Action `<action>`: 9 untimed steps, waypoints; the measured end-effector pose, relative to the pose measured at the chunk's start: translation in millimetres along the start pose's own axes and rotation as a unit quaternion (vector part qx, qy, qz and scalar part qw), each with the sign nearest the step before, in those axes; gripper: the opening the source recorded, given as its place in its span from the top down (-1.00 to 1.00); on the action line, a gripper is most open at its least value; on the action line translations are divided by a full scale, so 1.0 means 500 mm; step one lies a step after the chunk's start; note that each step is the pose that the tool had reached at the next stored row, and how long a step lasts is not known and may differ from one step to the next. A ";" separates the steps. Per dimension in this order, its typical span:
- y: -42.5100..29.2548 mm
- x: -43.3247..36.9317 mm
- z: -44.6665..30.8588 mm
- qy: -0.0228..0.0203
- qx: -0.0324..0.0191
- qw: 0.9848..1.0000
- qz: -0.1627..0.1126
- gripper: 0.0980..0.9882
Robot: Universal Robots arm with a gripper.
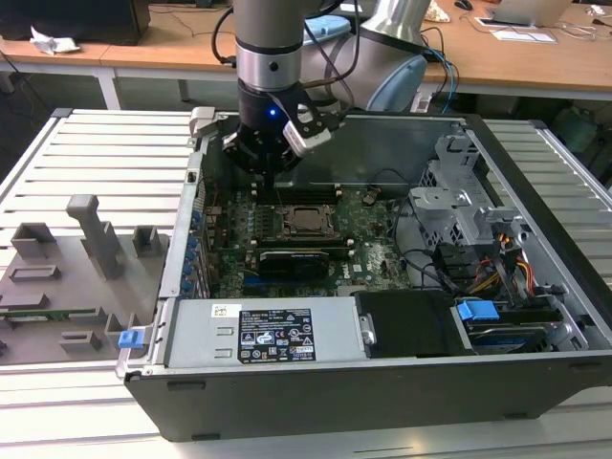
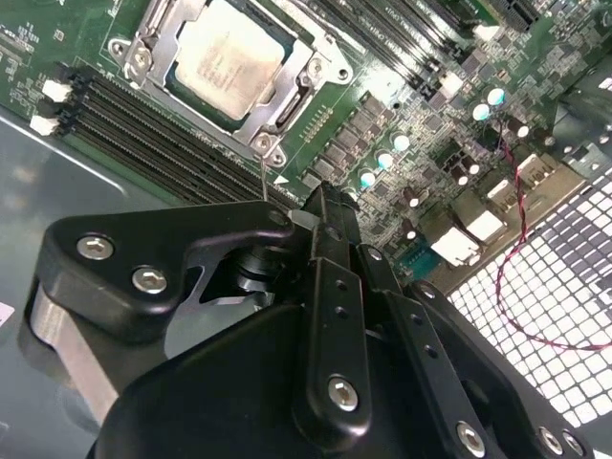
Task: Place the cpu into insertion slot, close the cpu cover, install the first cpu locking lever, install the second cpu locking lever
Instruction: 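Install the first cpu locking lever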
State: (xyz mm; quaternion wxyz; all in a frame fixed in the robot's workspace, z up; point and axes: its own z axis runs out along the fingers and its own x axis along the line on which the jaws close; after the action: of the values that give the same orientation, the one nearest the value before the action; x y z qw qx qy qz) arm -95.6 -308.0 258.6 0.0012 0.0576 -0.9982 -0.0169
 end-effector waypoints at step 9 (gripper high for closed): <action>0.022 0.002 0.003 0.000 0.000 1.000 0.000 0.98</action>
State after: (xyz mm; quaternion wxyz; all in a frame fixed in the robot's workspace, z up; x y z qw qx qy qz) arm -97.7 -297.2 257.4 0.0012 0.0572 -0.9982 -0.0169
